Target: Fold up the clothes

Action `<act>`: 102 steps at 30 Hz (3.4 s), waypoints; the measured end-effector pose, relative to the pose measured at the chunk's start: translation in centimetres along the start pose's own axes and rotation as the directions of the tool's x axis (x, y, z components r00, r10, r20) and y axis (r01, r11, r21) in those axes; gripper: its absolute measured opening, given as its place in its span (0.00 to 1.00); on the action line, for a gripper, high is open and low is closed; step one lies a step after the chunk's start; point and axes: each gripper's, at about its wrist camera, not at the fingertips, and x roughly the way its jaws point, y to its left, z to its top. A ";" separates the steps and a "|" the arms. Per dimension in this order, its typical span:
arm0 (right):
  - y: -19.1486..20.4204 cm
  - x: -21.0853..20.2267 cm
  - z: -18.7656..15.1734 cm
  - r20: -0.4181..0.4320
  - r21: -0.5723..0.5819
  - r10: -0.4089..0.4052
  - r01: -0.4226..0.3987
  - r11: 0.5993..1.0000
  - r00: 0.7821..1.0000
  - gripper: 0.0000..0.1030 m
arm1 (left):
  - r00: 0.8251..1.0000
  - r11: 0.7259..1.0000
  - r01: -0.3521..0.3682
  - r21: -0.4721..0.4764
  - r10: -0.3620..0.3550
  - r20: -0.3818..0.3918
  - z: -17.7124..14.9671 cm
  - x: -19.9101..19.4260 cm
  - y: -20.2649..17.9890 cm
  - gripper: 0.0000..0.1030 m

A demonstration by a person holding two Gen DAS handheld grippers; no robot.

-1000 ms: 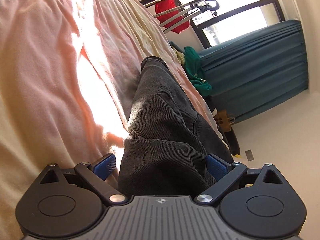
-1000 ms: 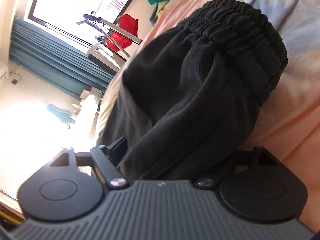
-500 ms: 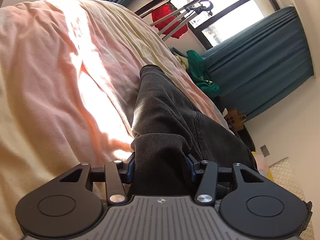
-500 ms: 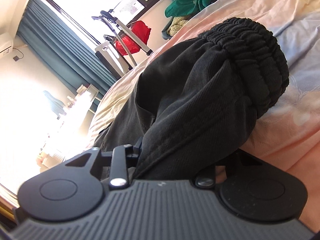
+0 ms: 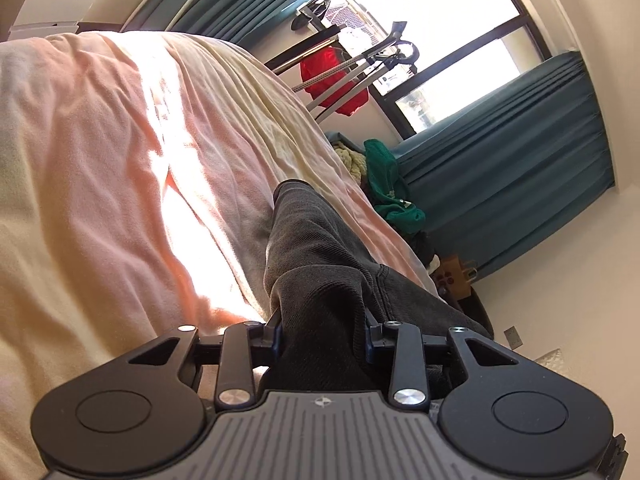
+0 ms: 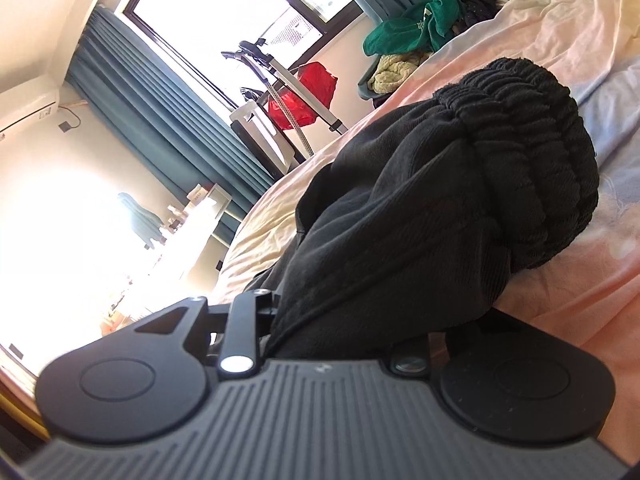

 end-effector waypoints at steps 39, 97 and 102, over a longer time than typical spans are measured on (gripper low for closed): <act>-23.2 -6.9 30.5 0.328 0.267 -0.287 0.203 0.942 0.900 0.34 | 0.959 0.943 0.215 0.253 -0.155 -0.239 -9.5 42.3 -37.4 0.33; 5.5 -23.8 6.8 0.485 -0.310 -0.387 0.568 0.762 0.784 0.86 | 0.980 0.579 0.186 0.794 -0.171 -0.105 -12.4 -3.2 -34.0 1.00; 5.5 -22.0 4.1 0.490 -0.343 -0.385 0.579 0.739 0.782 0.86 | 0.984 0.603 0.151 0.784 -0.167 -0.060 -13.1 -4.6 -31.1 1.00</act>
